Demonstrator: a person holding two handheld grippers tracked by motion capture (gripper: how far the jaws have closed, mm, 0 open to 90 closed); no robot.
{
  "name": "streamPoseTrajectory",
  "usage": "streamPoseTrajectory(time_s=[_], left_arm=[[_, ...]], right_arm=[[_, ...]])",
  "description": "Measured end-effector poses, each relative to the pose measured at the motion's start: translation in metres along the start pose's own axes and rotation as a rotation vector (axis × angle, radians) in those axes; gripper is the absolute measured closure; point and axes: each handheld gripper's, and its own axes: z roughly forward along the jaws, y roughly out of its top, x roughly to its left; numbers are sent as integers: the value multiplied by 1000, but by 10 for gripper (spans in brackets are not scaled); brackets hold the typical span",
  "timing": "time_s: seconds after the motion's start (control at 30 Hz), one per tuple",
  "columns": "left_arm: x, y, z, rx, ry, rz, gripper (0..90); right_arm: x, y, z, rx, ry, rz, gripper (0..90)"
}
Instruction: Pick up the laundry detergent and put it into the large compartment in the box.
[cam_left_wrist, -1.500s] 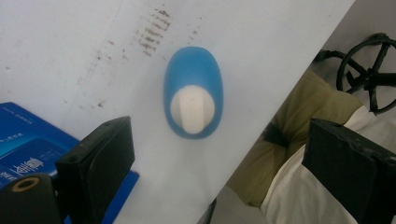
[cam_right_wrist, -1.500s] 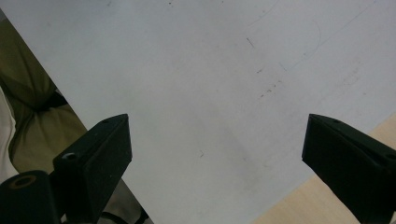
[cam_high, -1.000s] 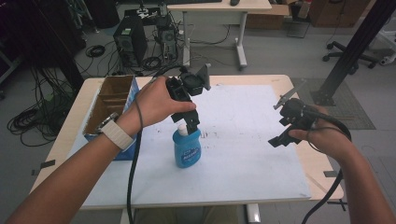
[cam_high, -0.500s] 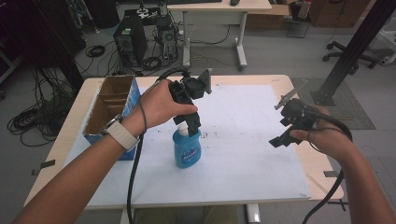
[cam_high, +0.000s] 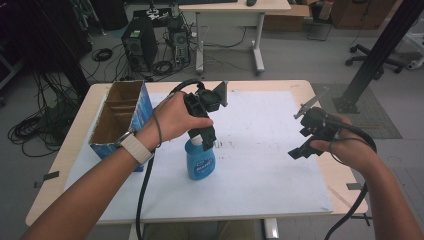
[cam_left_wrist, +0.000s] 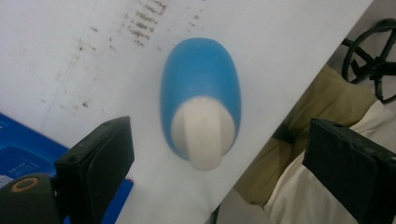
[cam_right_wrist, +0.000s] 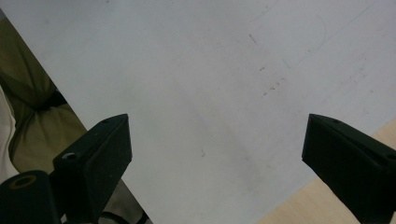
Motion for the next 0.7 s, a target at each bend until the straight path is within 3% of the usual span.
streamPoseTrajectory(time_s=[0.33, 0.7], left_arm=[[3, 0, 14, -2, -13, -12, 90], [2, 3, 22, -6, 3, -10, 90]], right_arm=[[0, 0, 1, 3, 1, 1, 85], [0, 0, 4, 6, 6, 0, 85]])
